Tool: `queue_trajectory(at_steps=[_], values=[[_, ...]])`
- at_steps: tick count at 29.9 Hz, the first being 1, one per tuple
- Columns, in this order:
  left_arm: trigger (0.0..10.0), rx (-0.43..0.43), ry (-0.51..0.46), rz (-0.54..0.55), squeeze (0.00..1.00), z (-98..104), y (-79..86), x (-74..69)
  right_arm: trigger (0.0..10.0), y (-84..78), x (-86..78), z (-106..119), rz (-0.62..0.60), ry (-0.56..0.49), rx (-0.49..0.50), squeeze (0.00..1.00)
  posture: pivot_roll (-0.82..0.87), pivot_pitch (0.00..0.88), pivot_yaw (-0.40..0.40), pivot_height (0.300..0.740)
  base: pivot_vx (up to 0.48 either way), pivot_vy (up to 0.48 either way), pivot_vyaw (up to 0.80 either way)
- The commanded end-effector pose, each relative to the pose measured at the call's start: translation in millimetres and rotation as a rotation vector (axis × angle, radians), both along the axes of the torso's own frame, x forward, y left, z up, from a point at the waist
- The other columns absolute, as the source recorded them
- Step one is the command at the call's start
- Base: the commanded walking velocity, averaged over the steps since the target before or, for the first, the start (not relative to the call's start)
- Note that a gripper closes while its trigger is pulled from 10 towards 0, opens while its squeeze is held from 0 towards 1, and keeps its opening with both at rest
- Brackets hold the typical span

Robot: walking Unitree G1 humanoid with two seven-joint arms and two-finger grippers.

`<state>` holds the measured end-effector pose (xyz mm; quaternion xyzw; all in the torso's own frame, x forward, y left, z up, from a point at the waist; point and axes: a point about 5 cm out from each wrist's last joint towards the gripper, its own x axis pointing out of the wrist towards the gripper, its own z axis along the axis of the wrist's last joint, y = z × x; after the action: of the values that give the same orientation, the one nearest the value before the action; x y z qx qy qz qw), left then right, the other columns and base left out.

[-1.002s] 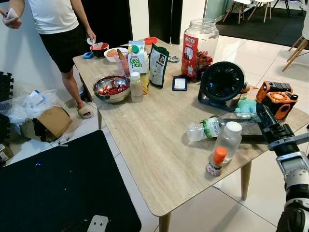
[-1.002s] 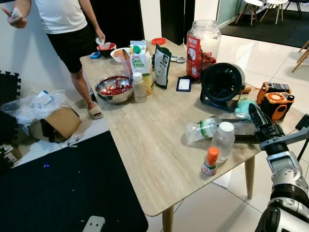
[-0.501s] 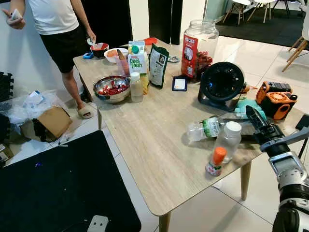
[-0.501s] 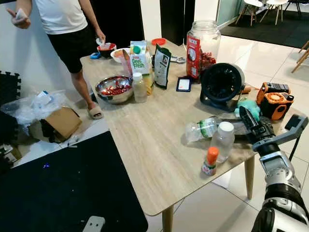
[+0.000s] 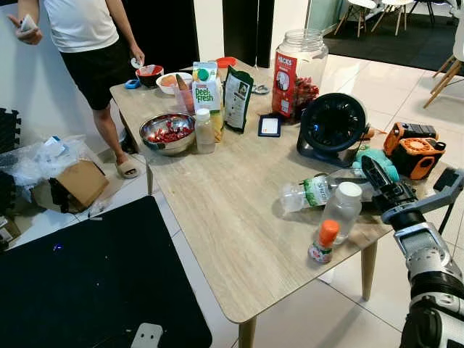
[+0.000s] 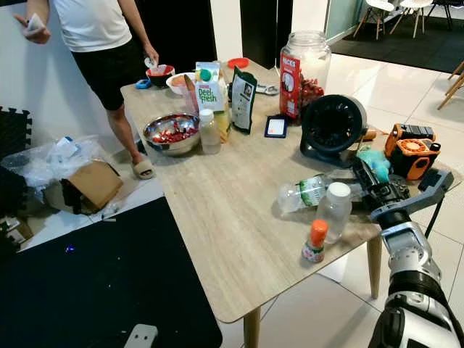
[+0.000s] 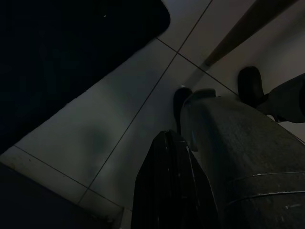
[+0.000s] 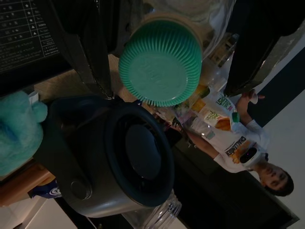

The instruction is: Restocking fridge

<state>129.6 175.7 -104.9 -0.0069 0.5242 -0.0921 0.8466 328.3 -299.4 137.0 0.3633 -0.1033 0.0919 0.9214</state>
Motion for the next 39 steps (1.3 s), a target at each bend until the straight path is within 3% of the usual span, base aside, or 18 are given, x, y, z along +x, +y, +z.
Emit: queue_trajectory(at_steps=[1,24,26,39], values=[[10.0,0.014,0.005,0.004,0.00,-0.1,5.7,-2.0,10.0,5.5,3.9,0.7,0.005,0.004,-0.005,0.00,-0.05,0.000,0.047,0.740,0.000,0.000,0.00],[10.0,0.018,0.008,0.008,0.00,-0.4,7.8,-3.6,10.0,8.3,9.0,1.9,-0.024,0.020,-0.003,0.00,-0.04,0.000,0.047,0.740,0.000,0.000,0.00],[10.0,0.017,0.009,0.008,0.00,-0.5,7.7,-3.9,0.0,8.7,9.7,2.3,-0.027,0.019,0.000,0.00,-0.04,0.000,0.045,0.740,0.000,0.000,0.00],[10.0,0.017,0.009,0.005,0.00,-0.6,6.6,-4.0,0.0,7.7,12.0,3.7,-0.042,0.024,0.010,0.00,-0.04,0.000,0.044,0.740,0.000,0.000,0.00]])
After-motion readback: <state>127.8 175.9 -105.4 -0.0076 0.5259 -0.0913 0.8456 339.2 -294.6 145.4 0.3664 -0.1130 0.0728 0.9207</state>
